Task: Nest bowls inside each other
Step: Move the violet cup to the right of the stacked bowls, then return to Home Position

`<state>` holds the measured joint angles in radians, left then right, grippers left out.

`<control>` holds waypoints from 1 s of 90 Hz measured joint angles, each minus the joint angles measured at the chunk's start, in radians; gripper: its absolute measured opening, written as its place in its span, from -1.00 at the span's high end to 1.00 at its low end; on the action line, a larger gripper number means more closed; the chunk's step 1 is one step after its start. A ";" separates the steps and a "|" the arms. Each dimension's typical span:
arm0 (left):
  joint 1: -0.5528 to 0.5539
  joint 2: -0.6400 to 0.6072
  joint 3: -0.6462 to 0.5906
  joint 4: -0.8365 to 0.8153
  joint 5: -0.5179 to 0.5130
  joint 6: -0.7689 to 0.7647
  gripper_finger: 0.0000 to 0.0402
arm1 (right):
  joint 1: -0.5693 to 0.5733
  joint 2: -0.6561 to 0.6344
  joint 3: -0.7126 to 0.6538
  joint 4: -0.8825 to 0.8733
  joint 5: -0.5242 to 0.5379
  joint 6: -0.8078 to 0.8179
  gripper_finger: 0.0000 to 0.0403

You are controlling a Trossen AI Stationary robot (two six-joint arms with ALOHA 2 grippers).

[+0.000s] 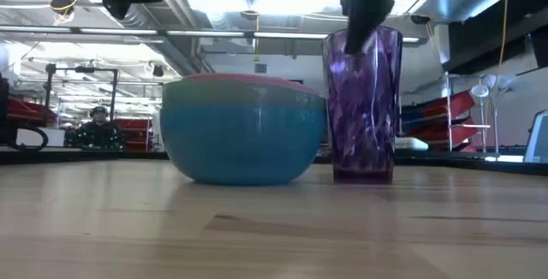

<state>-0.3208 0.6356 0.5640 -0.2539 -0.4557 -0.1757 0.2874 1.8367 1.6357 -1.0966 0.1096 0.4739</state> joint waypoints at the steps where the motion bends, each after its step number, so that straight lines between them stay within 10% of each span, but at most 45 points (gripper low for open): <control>1: 0.000 0.000 0.000 0.000 0.000 0.000 0.59 | 0.000 -0.001 0.003 -0.001 0.002 0.000 0.67; 56: -0.042 -0.114 0.000 0.008 0.015 0.062 0.59 | 0.054 -0.236 0.123 0.043 0.208 -0.117 0.67; 90: -0.046 -0.352 -0.021 0.003 0.024 0.145 0.59 | 0.086 -0.531 -0.141 0.284 0.376 -0.164 0.67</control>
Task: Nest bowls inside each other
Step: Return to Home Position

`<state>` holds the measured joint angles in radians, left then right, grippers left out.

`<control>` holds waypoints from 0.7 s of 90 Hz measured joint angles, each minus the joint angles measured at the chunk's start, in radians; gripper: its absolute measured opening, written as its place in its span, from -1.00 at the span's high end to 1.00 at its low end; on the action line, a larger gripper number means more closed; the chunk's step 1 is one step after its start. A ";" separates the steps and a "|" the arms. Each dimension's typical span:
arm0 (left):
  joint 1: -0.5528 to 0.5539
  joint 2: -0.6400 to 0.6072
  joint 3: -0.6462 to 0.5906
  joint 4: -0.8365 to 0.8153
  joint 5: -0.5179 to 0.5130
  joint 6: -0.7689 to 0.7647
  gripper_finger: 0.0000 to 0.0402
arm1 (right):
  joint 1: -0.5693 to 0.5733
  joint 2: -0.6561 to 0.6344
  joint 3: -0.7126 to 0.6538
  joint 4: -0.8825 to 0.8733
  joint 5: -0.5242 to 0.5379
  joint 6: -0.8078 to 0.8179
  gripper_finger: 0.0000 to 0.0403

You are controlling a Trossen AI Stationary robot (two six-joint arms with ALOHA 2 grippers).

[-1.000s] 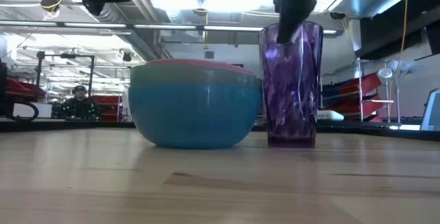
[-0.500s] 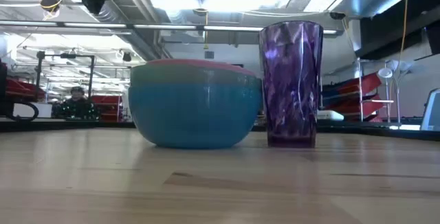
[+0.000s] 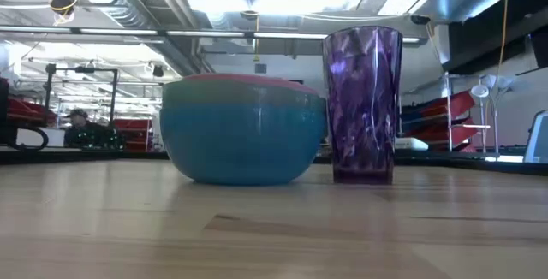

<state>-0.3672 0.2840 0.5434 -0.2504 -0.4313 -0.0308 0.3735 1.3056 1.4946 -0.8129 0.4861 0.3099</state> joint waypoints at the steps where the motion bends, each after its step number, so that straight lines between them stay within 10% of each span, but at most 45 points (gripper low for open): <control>1: 0.000 -0.007 -0.004 0.002 0.000 0.002 0.59 | 0.000 -0.010 -0.015 0.017 0.000 -0.001 0.67; 63: 0.000 -0.280 -0.261 0.066 0.001 -0.066 0.59 | 0.000 -0.576 -0.810 0.653 0.019 0.026 0.67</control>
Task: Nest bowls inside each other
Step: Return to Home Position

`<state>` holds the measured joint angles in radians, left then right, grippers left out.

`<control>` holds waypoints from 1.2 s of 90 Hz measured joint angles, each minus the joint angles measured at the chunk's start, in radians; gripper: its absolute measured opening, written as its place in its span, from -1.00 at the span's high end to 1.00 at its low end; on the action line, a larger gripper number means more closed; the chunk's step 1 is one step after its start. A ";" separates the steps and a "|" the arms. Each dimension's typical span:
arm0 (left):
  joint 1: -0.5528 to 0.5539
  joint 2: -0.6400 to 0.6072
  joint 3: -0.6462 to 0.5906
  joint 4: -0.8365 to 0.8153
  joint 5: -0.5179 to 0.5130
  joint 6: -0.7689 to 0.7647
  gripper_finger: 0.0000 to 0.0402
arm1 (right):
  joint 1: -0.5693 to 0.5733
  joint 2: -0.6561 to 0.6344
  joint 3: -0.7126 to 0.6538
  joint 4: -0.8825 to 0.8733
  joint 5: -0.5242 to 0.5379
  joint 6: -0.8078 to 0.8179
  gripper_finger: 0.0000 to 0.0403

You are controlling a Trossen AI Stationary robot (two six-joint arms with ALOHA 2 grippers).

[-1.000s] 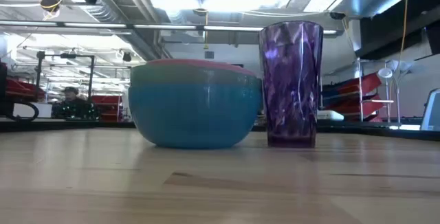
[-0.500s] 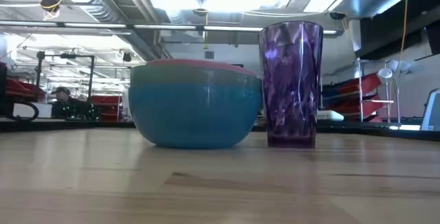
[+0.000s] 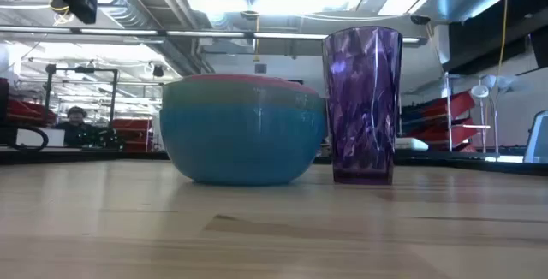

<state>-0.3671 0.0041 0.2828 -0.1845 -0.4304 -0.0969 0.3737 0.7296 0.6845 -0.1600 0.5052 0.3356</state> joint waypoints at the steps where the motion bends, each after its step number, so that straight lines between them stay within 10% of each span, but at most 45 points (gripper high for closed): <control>1: 0.000 0.000 -0.003 0.003 0.000 0.000 0.59 | 0.000 -0.008 -0.011 0.005 0.001 0.000 0.67; 76: 0.000 0.000 -0.273 0.268 0.000 -0.052 0.59 | -0.001 -0.508 -0.660 0.352 0.029 0.084 0.67; 108: 0.002 0.000 -0.273 0.251 -0.021 -0.018 0.59 | -0.001 -0.575 -0.677 0.230 0.137 0.110 0.67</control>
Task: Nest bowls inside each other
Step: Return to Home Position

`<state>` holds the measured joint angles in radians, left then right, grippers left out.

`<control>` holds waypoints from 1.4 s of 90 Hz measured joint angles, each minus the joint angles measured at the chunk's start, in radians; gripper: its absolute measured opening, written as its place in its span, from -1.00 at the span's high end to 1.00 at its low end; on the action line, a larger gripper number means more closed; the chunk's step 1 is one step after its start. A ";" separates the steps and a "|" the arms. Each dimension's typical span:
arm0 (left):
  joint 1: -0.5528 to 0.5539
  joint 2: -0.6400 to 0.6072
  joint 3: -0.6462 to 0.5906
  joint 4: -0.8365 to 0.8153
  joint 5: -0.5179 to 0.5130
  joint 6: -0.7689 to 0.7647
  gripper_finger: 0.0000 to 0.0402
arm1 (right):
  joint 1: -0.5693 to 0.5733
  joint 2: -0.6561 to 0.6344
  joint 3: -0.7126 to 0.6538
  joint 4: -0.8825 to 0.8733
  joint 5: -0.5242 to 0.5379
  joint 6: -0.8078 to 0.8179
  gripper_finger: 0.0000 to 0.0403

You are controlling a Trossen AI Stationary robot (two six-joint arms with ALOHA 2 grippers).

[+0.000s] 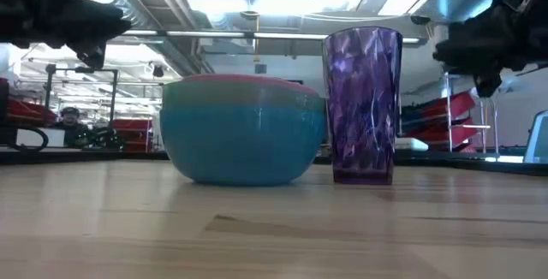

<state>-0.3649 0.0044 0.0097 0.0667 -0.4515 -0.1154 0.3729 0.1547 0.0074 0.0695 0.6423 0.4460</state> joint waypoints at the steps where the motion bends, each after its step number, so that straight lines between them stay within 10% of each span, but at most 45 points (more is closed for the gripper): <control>1: 0.000 0.000 0.000 0.000 -0.001 0.004 0.59 | 0.000 0.000 0.000 0.000 0.004 0.000 0.67; 126: 0.000 0.003 0.000 -0.002 -0.018 0.247 0.59 | 0.000 0.001 0.000 0.000 0.022 -0.007 0.67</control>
<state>-0.3649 0.0072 0.0097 0.0650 -0.4690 0.1312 0.3725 0.1558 0.0074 0.0700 0.6643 0.4389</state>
